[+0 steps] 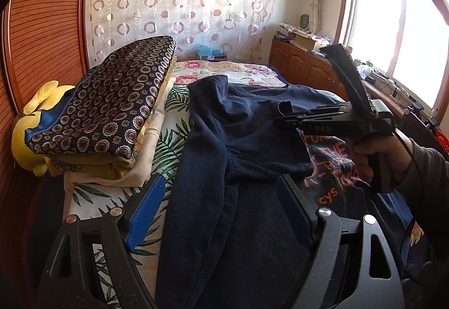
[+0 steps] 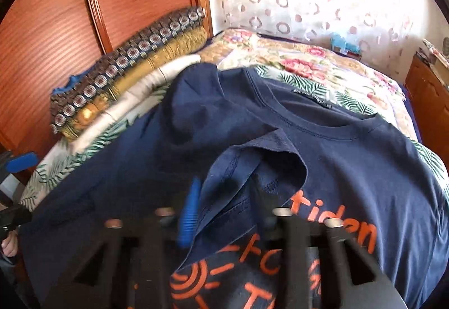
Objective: Fold small clothes
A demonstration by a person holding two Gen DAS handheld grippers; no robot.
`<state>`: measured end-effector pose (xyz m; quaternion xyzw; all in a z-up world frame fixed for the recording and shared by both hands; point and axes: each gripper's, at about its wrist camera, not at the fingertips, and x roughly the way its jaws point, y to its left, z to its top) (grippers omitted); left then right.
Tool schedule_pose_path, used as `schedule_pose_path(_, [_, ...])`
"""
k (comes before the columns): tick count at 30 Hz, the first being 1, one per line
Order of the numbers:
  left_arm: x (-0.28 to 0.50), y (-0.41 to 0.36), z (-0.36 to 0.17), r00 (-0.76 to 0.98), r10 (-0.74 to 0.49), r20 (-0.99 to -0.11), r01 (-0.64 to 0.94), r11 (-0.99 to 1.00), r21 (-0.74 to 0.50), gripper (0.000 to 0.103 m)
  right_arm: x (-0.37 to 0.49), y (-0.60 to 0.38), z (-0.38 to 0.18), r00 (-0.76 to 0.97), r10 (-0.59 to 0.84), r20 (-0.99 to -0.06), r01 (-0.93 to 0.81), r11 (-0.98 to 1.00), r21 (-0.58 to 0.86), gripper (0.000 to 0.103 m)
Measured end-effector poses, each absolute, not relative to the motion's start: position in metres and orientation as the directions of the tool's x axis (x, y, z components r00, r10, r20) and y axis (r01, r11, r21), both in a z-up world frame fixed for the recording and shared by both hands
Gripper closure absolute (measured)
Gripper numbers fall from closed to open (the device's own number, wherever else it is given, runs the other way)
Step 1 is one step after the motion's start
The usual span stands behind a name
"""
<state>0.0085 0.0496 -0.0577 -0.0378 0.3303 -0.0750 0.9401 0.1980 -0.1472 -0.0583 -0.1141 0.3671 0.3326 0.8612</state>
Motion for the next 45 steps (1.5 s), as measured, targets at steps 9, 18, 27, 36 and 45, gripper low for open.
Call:
schedule_pose_path(9, [0.011,0.047,-0.061,0.768,-0.17,-0.617,0.115,0.985,-0.128,0.021,0.195,-0.203,-0.048,0.53,0.462,-0.71,-0.561,0.82,0.115,0.1])
schedule_pose_path(18, [0.036,0.04,-0.057,0.764,-0.168,-0.623,0.128,0.986,-0.109,0.021,0.178,-0.242,-0.032,0.612,0.433,-0.662,-0.526,0.848,0.068,0.065])
schedule_pose_path(27, [0.086,0.038,-0.036,0.782,-0.162,-0.601,0.148,0.986,-0.074,0.025,0.139,-0.289,-0.042,0.666,0.327,-0.67,-0.473,0.88,-0.041,0.055])
schedule_pose_path(36, [0.156,0.028,-0.039,0.744,-0.136,-0.654,0.142,0.989,-0.044,0.047,0.112,-0.332,-0.055,0.643,0.3,-0.704,-0.439,0.898,-0.018,0.055])
schedule_pose_path(45, [0.214,0.02,-0.057,0.701,-0.081,-0.709,0.091,0.996,-0.025,0.047,0.112,-0.344,-0.051,0.631,0.291,-0.719,-0.432,0.902,-0.015,0.055])
